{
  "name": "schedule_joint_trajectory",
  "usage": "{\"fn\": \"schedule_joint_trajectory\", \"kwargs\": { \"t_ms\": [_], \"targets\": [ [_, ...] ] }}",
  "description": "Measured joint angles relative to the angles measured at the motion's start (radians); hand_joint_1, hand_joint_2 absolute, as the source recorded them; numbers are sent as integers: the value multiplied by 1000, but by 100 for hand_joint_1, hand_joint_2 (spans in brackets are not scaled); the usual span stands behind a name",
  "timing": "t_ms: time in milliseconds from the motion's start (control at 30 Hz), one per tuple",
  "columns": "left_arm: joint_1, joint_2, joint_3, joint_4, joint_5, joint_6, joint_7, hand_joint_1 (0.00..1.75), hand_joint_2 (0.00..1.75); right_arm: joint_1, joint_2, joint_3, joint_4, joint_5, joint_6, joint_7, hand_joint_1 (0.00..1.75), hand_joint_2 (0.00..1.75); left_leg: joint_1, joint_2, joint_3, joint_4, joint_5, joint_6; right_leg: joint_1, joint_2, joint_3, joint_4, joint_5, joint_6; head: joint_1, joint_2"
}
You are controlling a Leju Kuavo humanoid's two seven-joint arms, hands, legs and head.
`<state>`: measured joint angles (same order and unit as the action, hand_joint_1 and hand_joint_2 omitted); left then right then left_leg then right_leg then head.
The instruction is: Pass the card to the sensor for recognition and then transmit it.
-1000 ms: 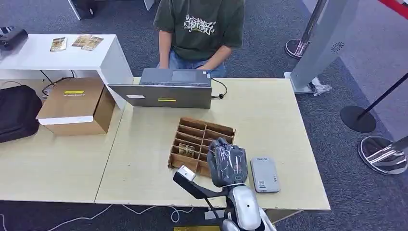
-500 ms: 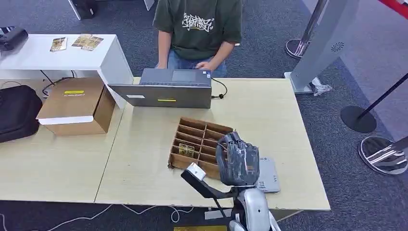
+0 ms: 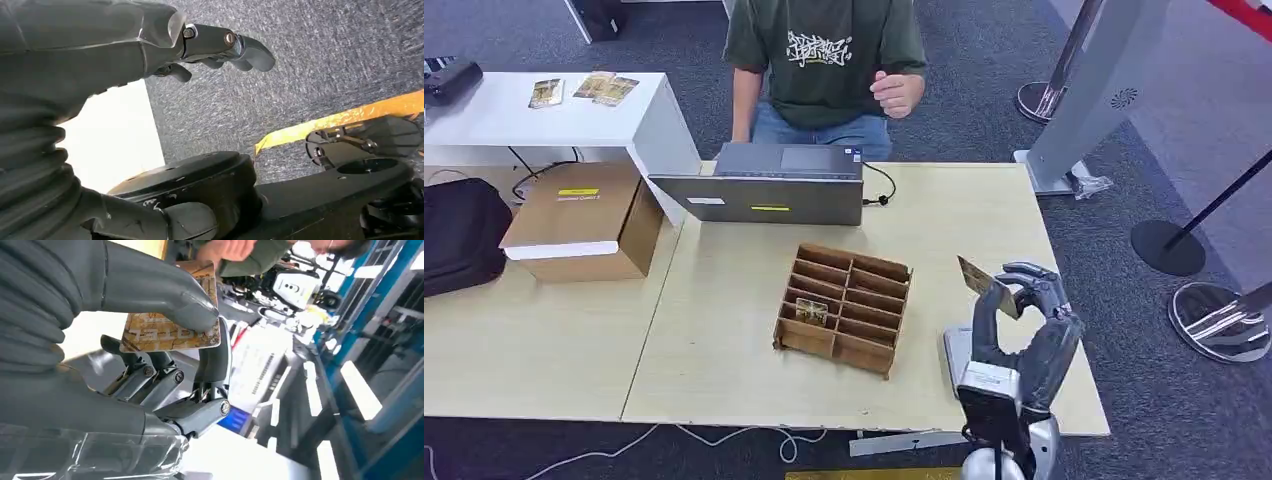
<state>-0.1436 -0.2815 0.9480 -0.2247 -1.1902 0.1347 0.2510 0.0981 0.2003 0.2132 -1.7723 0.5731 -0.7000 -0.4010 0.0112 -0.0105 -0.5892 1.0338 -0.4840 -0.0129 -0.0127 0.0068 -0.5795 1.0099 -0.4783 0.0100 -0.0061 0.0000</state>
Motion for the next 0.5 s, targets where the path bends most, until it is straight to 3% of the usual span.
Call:
{"fn": "schedule_joint_trajectory", "kwargs": {
  "t_ms": [233, 500],
  "targets": [
    [-4, -3, 0, 0, -13, 2, 18, 0, 175, 10, 7, -46, -1, -136, 0, -46, 175, 175, 0, 0, 0, 0, 0, 0, 0, 0, 0, 0, 0, 0, 0, 0],
    [-7, -5, 0, 0, -26, 5, 25, 0, 175, 18, 12, -81, 0, -179, 0, -92, 175, 175, 0, 0, 0, 0, 0, 0, 0, 0, 0, 0, 0, 0, 0, 0]
  ]
}}
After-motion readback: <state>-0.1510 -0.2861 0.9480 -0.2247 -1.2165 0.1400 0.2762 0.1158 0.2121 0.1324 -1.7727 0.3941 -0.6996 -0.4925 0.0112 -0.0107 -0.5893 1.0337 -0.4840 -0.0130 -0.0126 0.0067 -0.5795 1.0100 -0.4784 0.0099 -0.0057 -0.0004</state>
